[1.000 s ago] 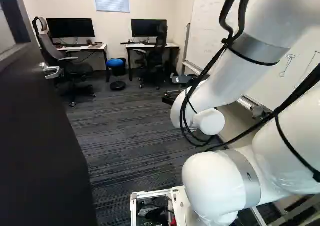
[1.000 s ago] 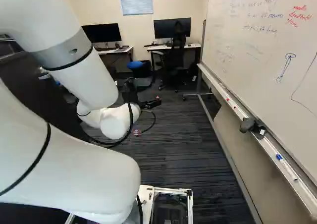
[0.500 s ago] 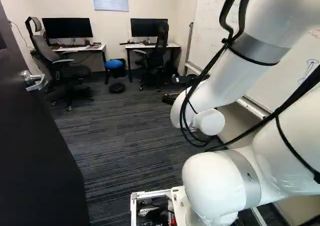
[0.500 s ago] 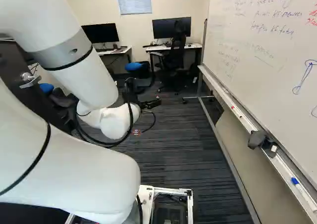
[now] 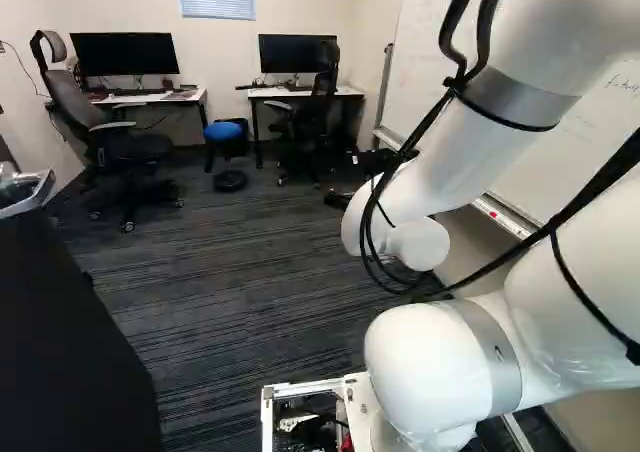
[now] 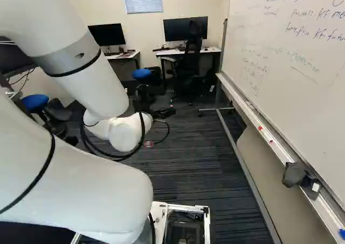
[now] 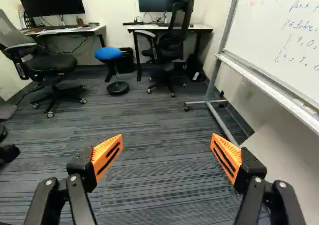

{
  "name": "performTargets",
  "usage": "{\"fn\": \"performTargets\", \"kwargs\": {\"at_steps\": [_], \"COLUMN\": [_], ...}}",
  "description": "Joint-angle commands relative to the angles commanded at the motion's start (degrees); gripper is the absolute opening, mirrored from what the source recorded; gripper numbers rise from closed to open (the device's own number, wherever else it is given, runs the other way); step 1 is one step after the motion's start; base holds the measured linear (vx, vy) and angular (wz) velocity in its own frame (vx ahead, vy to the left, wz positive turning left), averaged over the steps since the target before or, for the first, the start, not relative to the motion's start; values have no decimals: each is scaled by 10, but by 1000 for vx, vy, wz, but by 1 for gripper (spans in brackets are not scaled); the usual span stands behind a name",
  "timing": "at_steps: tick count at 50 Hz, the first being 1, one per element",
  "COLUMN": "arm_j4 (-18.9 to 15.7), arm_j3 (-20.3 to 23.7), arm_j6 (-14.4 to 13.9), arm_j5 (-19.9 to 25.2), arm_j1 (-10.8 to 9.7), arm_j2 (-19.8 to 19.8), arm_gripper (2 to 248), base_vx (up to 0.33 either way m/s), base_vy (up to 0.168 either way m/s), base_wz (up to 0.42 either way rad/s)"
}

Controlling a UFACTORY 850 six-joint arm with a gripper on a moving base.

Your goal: Open the door and move inside

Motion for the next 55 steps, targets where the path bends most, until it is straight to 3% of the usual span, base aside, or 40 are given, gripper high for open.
{"fn": "performTargets", "kwargs": {"at_steps": [55], "arm_j4": [0], "arm_j3": [0], "arm_j6": [0], "arm_j5": [0], "arm_j1": [0], "arm_j2": [0], "arm_gripper": [247], "base_vx": [240], "base_vy": [3], "base_wz": [-14]}}
